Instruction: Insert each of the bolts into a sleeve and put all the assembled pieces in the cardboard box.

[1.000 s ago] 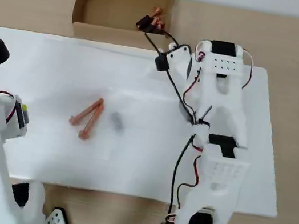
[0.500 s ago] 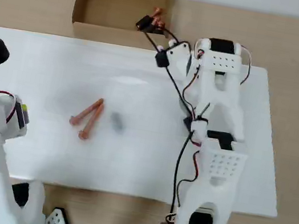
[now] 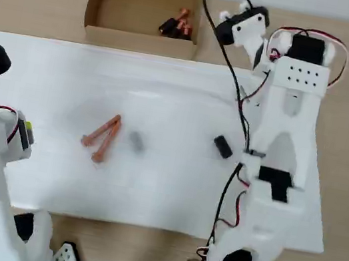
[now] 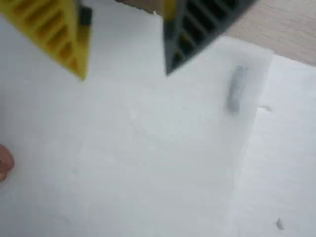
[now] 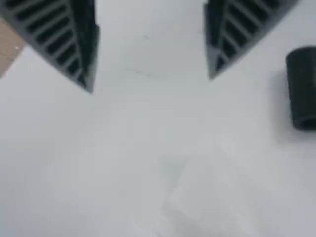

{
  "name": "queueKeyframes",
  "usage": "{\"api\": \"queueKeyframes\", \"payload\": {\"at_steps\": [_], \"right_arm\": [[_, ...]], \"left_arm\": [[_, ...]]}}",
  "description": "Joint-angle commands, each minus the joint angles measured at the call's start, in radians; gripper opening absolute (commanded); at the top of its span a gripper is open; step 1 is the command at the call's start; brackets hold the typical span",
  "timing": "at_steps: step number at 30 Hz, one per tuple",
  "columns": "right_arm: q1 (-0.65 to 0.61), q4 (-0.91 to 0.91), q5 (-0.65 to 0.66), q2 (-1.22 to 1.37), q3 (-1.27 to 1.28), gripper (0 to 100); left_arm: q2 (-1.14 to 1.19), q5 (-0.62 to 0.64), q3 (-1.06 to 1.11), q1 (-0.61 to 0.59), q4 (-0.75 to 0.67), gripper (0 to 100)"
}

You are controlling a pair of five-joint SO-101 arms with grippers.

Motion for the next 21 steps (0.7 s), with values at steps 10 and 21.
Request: {"api": "queueKeyframes", "payload": {"at_steps": [10, 21], "right_arm": [[-0.059, -0.115, -0.014, -0.271, 0.613, 18.5], [-0.163, -0.176, -0.034, -0.200, 0.645, 18.5]], "left_arm": [[0.051, 0.009, 0.044, 0.092, -0.074, 11], [0.082, 0.041, 0.049, 0.095, -0.121, 11]]}}
